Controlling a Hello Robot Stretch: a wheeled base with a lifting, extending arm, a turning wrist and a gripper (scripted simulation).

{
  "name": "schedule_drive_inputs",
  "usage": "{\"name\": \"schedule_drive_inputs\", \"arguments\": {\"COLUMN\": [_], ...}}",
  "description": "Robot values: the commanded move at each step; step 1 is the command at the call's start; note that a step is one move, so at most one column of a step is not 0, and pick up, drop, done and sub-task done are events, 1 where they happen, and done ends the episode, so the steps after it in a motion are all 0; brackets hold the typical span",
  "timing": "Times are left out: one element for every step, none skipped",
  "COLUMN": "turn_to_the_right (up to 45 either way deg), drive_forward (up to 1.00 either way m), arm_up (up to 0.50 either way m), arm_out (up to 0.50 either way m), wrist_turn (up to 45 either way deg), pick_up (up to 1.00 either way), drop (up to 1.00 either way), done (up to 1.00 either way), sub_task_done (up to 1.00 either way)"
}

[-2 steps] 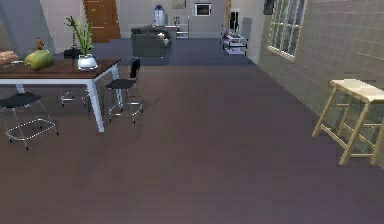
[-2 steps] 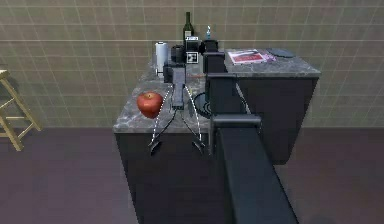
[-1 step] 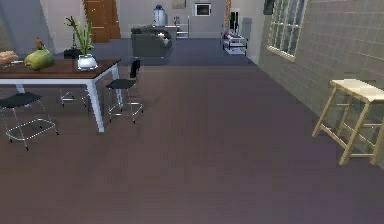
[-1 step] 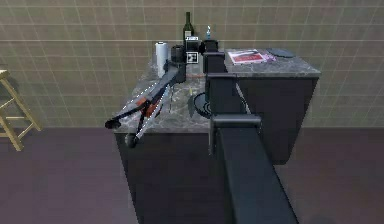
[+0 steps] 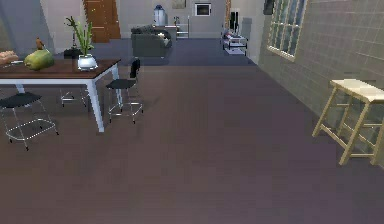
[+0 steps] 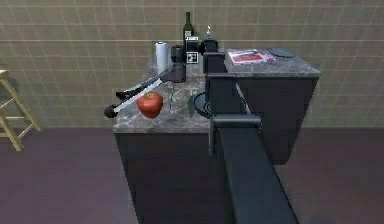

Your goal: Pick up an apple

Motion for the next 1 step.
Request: {"name": "schedule_drive_inputs", "arguments": {"turn_to_the_right": [0.0], "drive_forward": [0.00], "arm_up": [0.00], "arm_out": [0.00], "wrist_turn": [45.0], "pick_up": [0.00], "drop": [0.00], "done": [0.00], "sub_task_done": [0.00]}}
